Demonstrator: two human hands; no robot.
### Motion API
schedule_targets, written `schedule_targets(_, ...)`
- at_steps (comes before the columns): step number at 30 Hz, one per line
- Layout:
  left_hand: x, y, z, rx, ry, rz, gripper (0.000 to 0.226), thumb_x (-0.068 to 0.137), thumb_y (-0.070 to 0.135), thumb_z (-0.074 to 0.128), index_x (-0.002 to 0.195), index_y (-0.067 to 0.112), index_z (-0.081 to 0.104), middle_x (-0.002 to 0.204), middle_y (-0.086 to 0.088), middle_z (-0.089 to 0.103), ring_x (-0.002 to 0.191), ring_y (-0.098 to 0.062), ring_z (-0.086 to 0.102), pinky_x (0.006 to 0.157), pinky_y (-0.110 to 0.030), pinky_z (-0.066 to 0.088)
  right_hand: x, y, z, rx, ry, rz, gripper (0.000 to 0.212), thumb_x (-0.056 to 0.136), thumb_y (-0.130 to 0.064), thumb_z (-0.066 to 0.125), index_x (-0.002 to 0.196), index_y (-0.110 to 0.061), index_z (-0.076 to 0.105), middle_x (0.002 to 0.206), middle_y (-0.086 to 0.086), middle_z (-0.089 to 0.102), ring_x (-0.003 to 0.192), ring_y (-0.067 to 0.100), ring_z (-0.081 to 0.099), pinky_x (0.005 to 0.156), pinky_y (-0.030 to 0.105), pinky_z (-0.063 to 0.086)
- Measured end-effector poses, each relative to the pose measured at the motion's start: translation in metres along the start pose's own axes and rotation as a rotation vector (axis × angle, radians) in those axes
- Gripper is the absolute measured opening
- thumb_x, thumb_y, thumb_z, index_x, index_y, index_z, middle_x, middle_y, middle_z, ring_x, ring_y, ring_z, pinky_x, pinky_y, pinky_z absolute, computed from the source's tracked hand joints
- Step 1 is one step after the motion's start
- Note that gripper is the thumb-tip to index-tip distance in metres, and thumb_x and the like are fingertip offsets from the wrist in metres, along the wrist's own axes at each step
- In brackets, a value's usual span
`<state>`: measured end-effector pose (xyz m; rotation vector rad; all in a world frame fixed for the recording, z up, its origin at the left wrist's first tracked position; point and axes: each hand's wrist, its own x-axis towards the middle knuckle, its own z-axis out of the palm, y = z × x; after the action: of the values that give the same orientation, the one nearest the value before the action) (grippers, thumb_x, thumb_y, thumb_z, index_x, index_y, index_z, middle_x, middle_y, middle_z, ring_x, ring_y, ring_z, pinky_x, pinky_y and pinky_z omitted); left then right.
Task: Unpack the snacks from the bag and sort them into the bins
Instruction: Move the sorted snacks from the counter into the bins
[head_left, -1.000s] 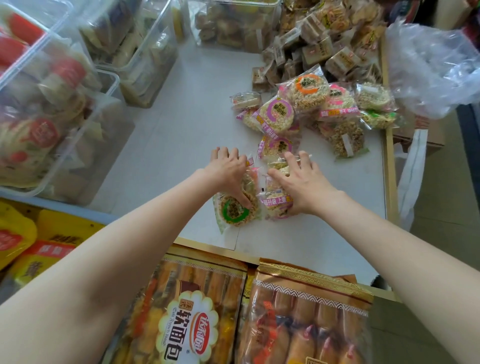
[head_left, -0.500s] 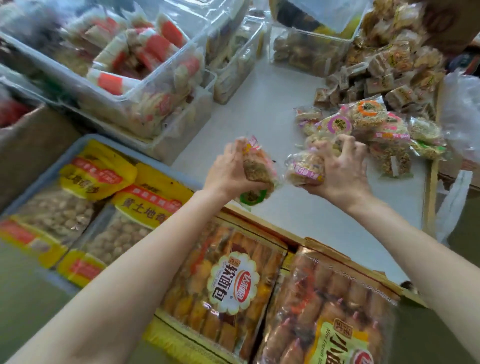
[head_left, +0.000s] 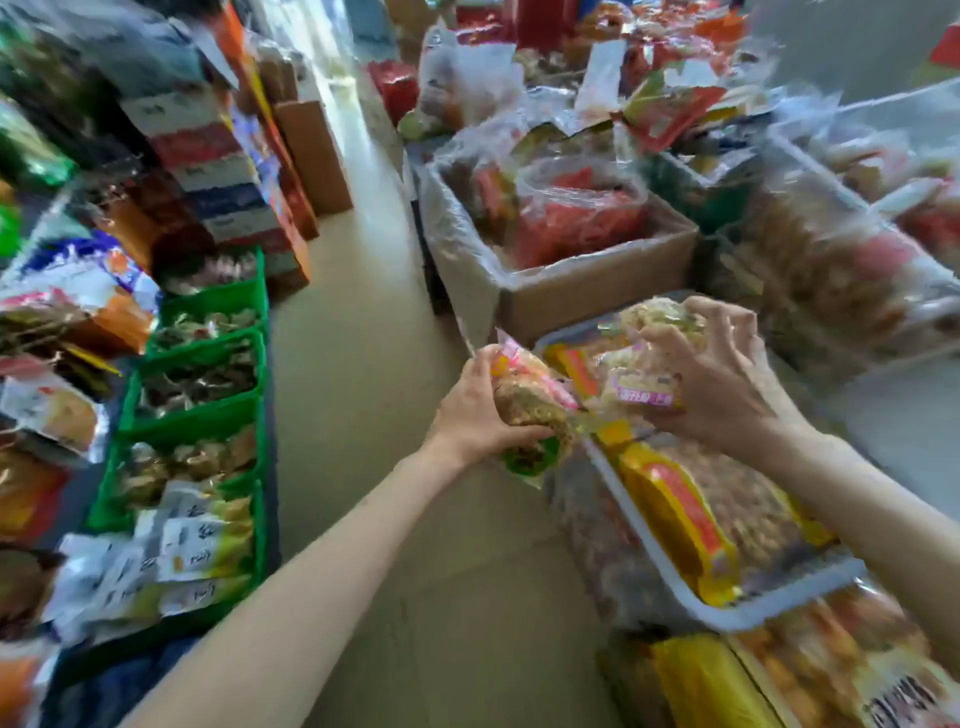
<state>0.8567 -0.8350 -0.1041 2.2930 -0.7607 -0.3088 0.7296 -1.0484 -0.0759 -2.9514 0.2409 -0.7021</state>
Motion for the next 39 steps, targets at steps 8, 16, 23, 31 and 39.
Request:
schedule_targets(8, -0.074, -0.198, -0.164, 0.031, 0.198, -0.405, 0.108, 0.059, 0.048, 0.083, 0.142, 0.016, 0.022, 0.139, -0.008, 0.040, 0.125, -0.026, 0.044, 0.101, -0.032, 0.036, 0.124, -0.230, 0.119, 0.216, -0.245, -0.300, 0.098, 0.037, -0.038, 0.092, 0.120, -0.032, 0.041, 0.119, 0.021, 0.047, 0.103, 0.043, 0.042, 0.070, 0.057, 0.049)
schedule_targets(16, -0.069, -0.367, -0.217, 0.025, 0.189, -0.832, 0.119, 0.063, 0.055, 0.078, 0.149, 0.016, 0.005, 0.152, -0.008, 0.024, 0.136, -0.025, 0.031, 0.106, -0.035, 0.032, 0.208, -0.370, 0.274, 0.342, -0.550, -0.472, 0.092, 0.042, -0.040, 0.088, 0.119, -0.037, 0.037, 0.123, 0.020, 0.048, 0.105, 0.045, 0.045, 0.075, 0.054, 0.049)
schedule_targets(23, 0.007, -0.497, -0.268, 0.045, 0.211, -1.084, 0.125, 0.060, 0.063, 0.075, 0.150, 0.015, 0.003, 0.152, -0.009, 0.023, 0.137, -0.028, 0.029, 0.109, -0.041, 0.032, 0.342, -0.445, 0.423, 0.215, -0.724, -0.580, 0.083, 0.063, -0.048, 0.076, 0.137, -0.034, 0.041, 0.139, 0.011, 0.030, 0.123, 0.034, 0.029, 0.096, 0.042, 0.039)
schedule_targets(31, 0.078, -0.568, -0.349, -0.016, 0.370, -1.040, 0.111, 0.066, 0.054, 0.075, 0.147, 0.014, 0.011, 0.150, -0.006, 0.026, 0.133, -0.023, 0.035, 0.100, -0.035, 0.039, 0.450, -0.534, 0.498, 0.288, -0.816, -0.506, 0.091, 0.062, -0.052, 0.079, 0.139, -0.033, 0.035, 0.137, 0.010, 0.027, 0.120, 0.034, 0.026, 0.097, 0.048, 0.038)
schedule_targets(39, 0.199, -0.644, -0.429, 0.043, 0.336, -0.951, 0.103, 0.072, 0.054, 0.071, 0.147, 0.018, 0.009, 0.148, -0.004, 0.025, 0.132, -0.023, 0.033, 0.098, -0.034, 0.037, 0.577, -0.590, 0.579, 0.319, -0.836, -0.435, 0.094, 0.062, -0.049, 0.080, 0.141, -0.031, 0.033, 0.137, 0.012, 0.027, 0.120, 0.035, 0.027, 0.097, 0.048, 0.037)
